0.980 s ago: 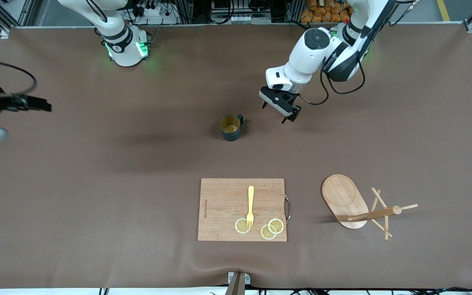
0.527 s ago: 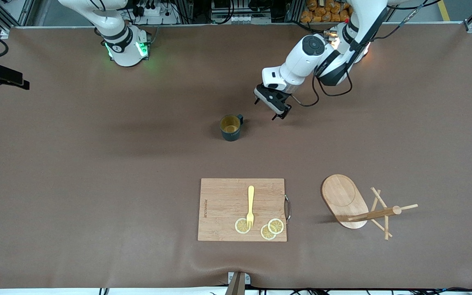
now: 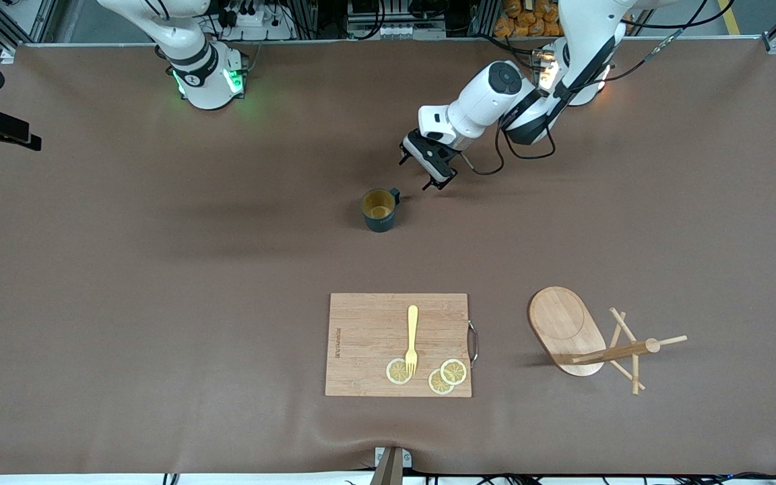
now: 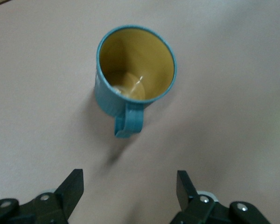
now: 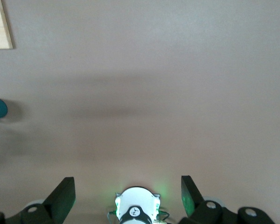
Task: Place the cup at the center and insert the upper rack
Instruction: 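Lower the left gripper onto the mug and grasp its handle, then lift the teal mug off the table with the left gripper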
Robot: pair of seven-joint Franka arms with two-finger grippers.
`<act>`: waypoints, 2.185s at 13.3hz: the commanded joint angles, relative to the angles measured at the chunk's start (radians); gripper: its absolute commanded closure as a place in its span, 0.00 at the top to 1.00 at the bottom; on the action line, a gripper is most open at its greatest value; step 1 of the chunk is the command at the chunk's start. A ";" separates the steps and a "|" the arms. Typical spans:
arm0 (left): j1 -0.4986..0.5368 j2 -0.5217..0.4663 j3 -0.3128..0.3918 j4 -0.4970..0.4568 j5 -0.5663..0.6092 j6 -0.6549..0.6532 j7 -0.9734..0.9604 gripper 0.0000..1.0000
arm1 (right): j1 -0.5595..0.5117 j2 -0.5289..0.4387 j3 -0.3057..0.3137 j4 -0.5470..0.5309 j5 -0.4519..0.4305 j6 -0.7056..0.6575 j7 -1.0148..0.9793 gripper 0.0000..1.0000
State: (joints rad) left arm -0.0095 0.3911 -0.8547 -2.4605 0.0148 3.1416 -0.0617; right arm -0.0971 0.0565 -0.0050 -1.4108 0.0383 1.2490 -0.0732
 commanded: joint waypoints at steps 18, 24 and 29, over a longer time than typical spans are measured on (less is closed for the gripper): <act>-0.343 0.173 0.353 0.166 0.037 0.179 0.059 0.74 | -0.004 -0.007 0.054 -0.074 0.002 0.066 0.055 1.00; -0.409 0.193 0.413 0.189 0.037 0.212 0.059 0.64 | -0.003 -0.006 0.056 -0.077 0.003 0.064 0.055 1.00; -0.417 0.192 0.413 0.176 0.037 0.219 0.057 0.29 | -0.003 -0.006 0.057 -0.079 0.003 0.063 0.058 1.00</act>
State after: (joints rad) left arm -0.4155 0.5778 -0.4521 -2.2839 0.0332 3.3377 -0.0043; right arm -0.0968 0.0585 0.0460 -1.4801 0.0381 1.3088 -0.0323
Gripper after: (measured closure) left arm 0.577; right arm 0.000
